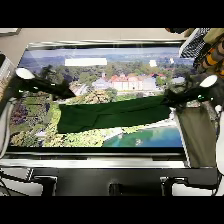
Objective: Fold the clothes and pants, and hang the long-sleeved shirts on hangers.
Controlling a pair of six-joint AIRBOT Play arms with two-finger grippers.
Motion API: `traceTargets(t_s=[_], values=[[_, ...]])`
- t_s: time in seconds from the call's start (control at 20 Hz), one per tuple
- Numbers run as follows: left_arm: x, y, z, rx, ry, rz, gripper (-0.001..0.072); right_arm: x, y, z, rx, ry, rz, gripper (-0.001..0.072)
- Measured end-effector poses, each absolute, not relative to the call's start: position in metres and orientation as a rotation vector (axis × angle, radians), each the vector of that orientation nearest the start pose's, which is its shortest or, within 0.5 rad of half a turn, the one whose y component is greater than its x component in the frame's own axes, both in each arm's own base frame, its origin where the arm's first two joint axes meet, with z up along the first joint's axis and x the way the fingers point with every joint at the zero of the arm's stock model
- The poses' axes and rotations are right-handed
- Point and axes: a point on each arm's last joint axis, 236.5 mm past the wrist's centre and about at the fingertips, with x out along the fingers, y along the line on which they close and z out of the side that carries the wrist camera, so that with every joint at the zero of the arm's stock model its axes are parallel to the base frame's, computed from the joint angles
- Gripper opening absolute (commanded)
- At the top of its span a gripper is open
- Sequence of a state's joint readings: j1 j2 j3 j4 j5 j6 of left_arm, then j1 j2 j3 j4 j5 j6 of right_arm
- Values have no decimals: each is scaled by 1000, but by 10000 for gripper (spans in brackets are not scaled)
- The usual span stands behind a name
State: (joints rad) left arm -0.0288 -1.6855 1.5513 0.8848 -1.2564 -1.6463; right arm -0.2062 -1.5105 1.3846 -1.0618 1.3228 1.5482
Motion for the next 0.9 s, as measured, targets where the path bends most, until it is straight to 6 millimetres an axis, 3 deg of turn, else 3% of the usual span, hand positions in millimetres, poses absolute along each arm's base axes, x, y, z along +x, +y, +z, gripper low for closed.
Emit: traceTargets(t_s=[0.3, 0.55, 0.7, 0.9], values=[[435, -312, -16, -680, 1378, -478, 16, 398, 11, 91, 486, 1343, 106, 33], [394, -430, -31, -813, 1378, -554, 16, 375, 3, 133, 484, 1303, 27, 34], [375, -479, -39, -904, 1379, -566, 16, 366, 1, 149, 493, 1274, -5, 34], [353, -528, -49, -982, 1409, -592, 15, 360, 2, 160, 512, 1250, -26, 34]])
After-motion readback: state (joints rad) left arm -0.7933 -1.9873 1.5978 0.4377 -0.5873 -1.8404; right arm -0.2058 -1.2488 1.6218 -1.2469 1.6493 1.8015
